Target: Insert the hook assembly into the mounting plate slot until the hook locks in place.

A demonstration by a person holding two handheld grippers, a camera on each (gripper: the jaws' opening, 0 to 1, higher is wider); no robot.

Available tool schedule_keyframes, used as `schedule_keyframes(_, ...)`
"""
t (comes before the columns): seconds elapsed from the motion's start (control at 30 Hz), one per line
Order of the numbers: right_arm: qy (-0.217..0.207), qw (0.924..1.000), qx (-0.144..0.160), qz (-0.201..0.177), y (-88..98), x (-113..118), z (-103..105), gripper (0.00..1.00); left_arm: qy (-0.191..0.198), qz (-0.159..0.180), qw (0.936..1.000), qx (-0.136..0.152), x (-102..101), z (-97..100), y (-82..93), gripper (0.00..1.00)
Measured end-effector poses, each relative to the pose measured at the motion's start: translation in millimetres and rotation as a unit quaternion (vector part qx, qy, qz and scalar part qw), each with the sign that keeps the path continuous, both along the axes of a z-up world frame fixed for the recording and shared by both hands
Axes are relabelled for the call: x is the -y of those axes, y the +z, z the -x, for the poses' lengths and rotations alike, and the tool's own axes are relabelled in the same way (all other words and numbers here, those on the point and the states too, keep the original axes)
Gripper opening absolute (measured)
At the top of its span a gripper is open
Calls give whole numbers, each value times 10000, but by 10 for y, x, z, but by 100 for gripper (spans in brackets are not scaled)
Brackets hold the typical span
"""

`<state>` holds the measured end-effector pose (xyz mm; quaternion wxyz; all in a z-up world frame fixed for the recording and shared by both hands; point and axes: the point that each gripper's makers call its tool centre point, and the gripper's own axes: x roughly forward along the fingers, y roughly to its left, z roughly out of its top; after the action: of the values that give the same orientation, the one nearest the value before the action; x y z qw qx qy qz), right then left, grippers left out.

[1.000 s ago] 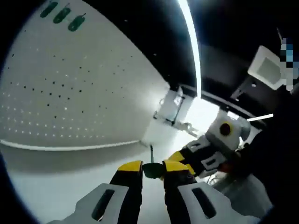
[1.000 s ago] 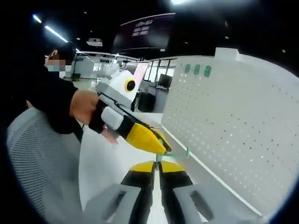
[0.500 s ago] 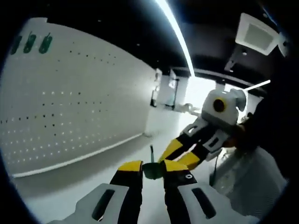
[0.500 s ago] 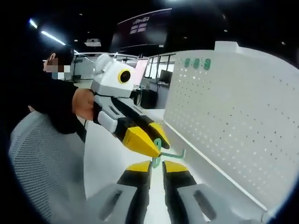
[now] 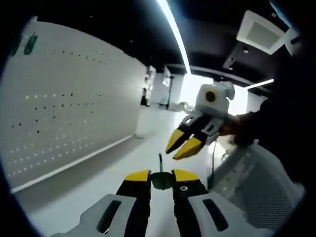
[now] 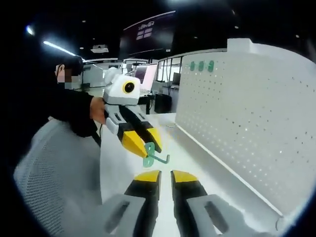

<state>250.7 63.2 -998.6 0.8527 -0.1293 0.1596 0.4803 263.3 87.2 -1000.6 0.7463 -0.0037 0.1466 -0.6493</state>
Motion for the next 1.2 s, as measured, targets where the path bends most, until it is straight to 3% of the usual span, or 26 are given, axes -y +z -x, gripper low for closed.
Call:
schedule_keyframes(0.13,159,9998,-98,25,-31,-7,76,7,-377,17,9993,-74,59,161,3,16)
schedule_keyframes(0.33,452,9986,-290,-13,-33,-32,191,8,-642,51,9978,-134,97,269,15,16)
schedule_keyframes(0.8,1153,9875,-843,-665,81,-173,499,6,-1380,413,9885,-458,169,583,148,16)
schedule_keyframes(1.2,1388,9820,-1075,-702,81,-224,613,3,-1613,455,9842,-577,181,693,167,16)
